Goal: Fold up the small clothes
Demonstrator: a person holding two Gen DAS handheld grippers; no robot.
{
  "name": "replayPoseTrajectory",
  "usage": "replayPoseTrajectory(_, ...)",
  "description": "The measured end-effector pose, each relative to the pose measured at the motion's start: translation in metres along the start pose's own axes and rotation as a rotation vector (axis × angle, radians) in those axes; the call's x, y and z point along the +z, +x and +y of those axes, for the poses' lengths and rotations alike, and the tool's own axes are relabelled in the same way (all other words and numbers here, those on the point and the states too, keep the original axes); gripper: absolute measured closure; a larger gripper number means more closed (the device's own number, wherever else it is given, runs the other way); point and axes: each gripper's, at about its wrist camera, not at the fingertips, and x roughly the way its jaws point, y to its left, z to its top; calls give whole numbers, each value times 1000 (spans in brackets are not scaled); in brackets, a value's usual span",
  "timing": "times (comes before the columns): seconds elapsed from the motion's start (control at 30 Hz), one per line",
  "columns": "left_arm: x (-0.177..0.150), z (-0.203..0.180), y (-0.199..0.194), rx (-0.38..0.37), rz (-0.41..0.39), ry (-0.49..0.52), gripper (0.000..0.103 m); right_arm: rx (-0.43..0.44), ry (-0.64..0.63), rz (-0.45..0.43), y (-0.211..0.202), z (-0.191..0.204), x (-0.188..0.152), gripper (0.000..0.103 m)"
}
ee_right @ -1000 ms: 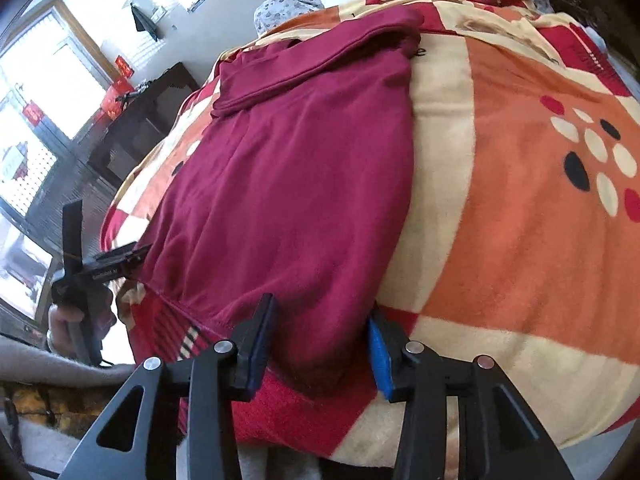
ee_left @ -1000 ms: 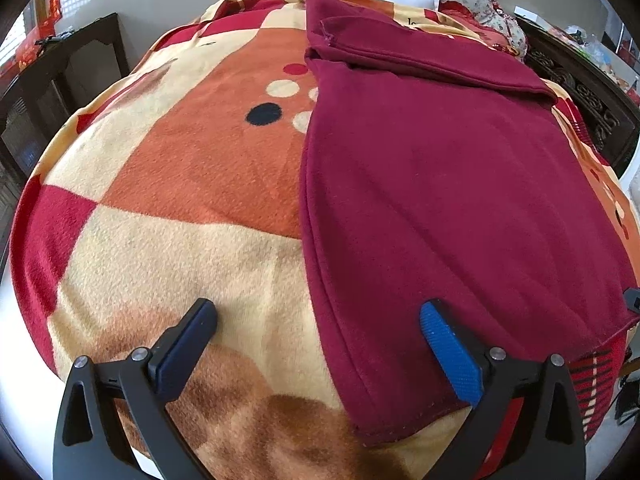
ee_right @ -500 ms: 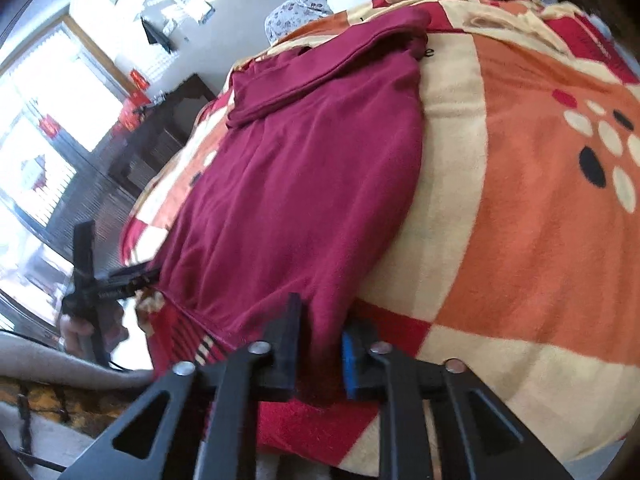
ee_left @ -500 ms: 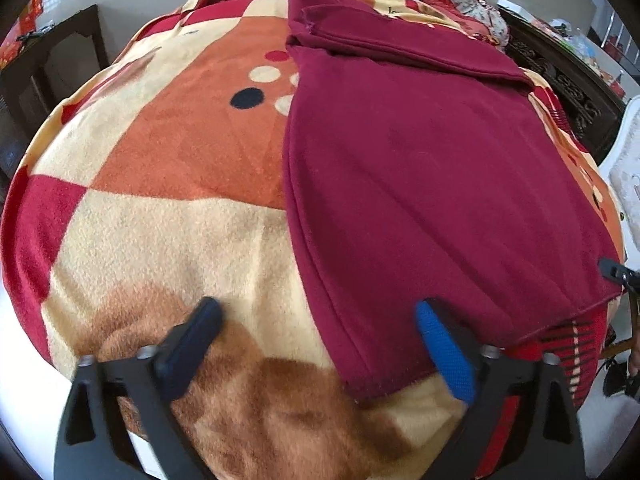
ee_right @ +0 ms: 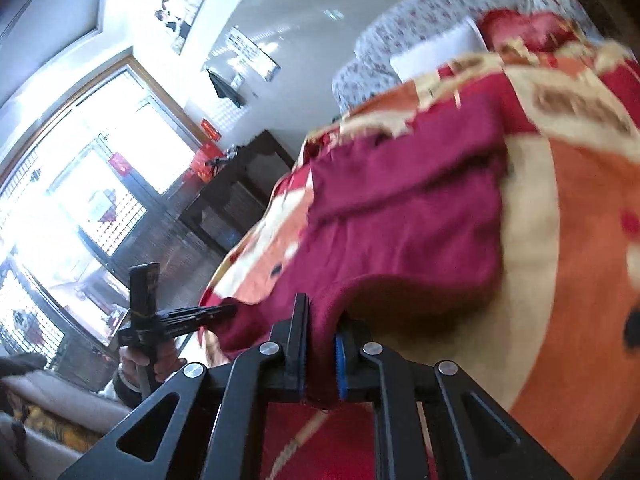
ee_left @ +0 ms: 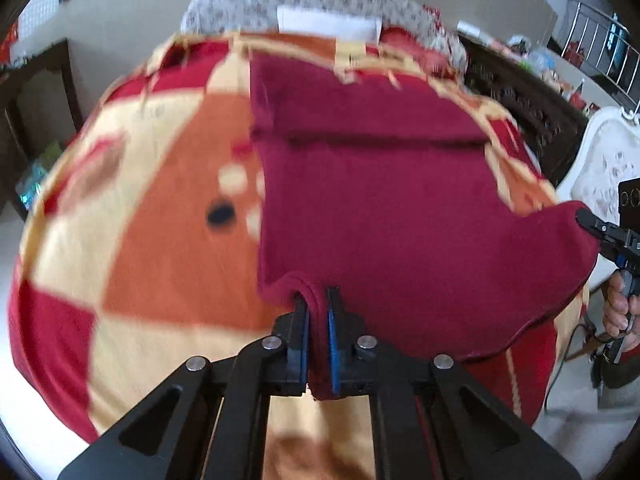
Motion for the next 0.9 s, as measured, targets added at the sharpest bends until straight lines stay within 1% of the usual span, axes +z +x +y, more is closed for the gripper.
replayPoseTrajectory(0.13, 58, 1, 1, 18, -89, 23, 96, -4, 4, -63, 13, -17, 51, 91)
replayPoseTrajectory(0.17, 77, 1, 4, 22, -116, 26, 96, 0, 9, -74, 17, -22, 63, 91)
replayPoseTrajectory(0.2, 94, 2, 9, 23, -134, 26, 96, -5, 18, -87, 25, -30, 79, 91)
replayPoseTrajectory(0.3, 145, 9, 32, 27, -166, -5, 96, -34, 36, -96, 45, -48, 112, 91)
replayPoseTrajectory(0.4, 188, 15, 62, 72, -176, -23, 96, -91, 71, -97, 69, -72, 141, 91)
replayPoseTrajectory(0.5, 223, 22, 96, 103, -165, -51, 96, -124, 124, -101, 92, -101, 167, 91)
replayPoseTrajectory(0.57, 240, 28, 117, 120, -158, -71, 96, -171, 158, -103, 109, -122, 182, 91)
replayPoseTrajectory(0.67, 260, 36, 144, 124, -137, -83, 96, -196, 218, -78, 131, -151, 194, 89)
replayPoseTrajectory(0.7, 264, 38, 150, 126, -130, -85, 94, -211, 246, -59, 136, -160, 196, 77)
replayPoseTrajectory(0.73, 266, 40, 154, 130, -121, -93, 93, -220, 281, -42, 140, -169, 198, 60)
replayPoseTrajectory(0.77, 270, 44, 160, 111, -104, -108, 91, -223, 299, -45, 140, -173, 199, 55)
replayPoseTrajectory(0.83, 271, 49, 160, 81, -84, -124, 89, -257, 277, -105, 126, -168, 202, 44)
replayPoseTrajectory(0.9, 272, 52, 155, 58, -84, -125, 84, -282, 229, -174, 106, -154, 205, 40)
